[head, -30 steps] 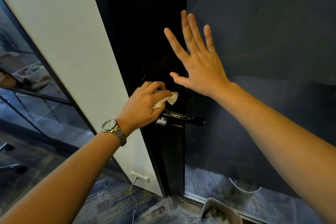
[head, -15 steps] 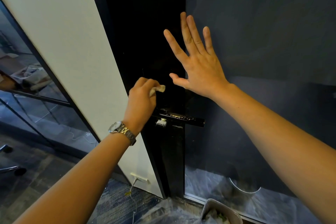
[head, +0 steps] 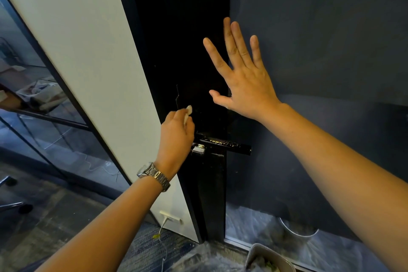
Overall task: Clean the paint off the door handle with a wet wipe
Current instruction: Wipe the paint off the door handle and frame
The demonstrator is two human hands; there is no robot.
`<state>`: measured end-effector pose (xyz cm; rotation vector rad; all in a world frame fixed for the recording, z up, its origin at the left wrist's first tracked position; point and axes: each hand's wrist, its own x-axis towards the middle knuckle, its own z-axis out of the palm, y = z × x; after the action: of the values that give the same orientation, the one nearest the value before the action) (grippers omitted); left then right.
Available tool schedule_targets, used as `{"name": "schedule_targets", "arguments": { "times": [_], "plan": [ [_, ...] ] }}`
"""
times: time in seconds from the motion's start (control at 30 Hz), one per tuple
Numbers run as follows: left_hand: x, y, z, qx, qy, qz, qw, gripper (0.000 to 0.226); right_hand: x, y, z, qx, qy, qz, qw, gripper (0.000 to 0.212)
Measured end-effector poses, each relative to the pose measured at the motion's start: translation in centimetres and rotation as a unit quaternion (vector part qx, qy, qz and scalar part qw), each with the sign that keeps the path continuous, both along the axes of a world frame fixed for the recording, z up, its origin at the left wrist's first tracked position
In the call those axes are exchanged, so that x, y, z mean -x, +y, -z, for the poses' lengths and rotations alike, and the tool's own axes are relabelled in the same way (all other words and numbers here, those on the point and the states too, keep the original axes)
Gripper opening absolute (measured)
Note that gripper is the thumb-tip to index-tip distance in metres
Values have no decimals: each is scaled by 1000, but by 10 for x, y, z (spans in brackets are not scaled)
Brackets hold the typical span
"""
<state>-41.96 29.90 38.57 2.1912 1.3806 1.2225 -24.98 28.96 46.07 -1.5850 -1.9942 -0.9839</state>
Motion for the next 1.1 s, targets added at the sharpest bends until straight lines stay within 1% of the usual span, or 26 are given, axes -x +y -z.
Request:
{"name": "schedule_targets", "arguments": {
  "times": [0.07, 0.13, 0.23, 0.3, 0.4, 0.53, 0.63, 0.7, 0.77, 0.83, 0.87, 0.9, 0.97, 1.0, 1.03, 1.1],
  "plan": [
    [4, 0, -2, -60, 36, 49, 996, 30, 0, 0, -1, 5, 4, 0, 1000, 90],
    [7, 2, -2, -72, 54, 74, 993, 31, 1, -1, -1, 14, 12, -3, 1000, 90],
    [8, 5, -9, -11, 31, 58, 998, 25, 1, -4, -2, 26, 24, -11, 999, 88],
    [10, 8, -14, 25, 57, 52, 997, 23, 1, -7, -3, 31, 33, -17, 999, 85],
    [20, 11, -18, 46, 86, 67, 993, 24, 1, -13, 1, 38, 52, -30, 997, 80],
    [32, 10, -12, 119, 52, 72, 989, 24, 0, -21, 10, 64, 71, -41, 995, 75],
    [24, 6, -4, 131, 4, 65, 989, 27, 9, -31, 17, 86, 107, -27, 990, 74],
    [23, 6, 0, 122, -18, 56, 991, 27, 19, -41, 28, 121, 152, -26, 981, 68],
    [28, 6, 3, 85, -6, 48, 995, 24, 26, -51, 45, 153, 185, -19, 971, 54],
    [38, 9, 10, -10, 51, 34, 998, 21, 29, -58, 59, 158, 201, -10, 967, 37],
    [41, 11, 16, -36, 94, 43, 994, 23, 30, -60, 63, 171, 214, -3, 962, 30],
    [43, 13, 24, -41, 131, 56, 989, 26, 32, -62, 66, 193, 229, 7, 954, 26],
    [43, 13, 36, -17, 189, 70, 979, 33, 33, -65, 68, 237, 250, 29, 938, 25],
    [42, 14, 40, -15, 202, 70, 977, 35, 32, -65, 68, 249, 260, 42, 932, 25],
    [40, 16, 44, -10, 199, 70, 978, 33, 32, -63, 69, 256, 274, 49, 926, 27],
    [30, 17, 48, 1, 157, 67, 985, 25, 31, -59, 70, 263, 301, 52, 915, 31]
  ]
}}
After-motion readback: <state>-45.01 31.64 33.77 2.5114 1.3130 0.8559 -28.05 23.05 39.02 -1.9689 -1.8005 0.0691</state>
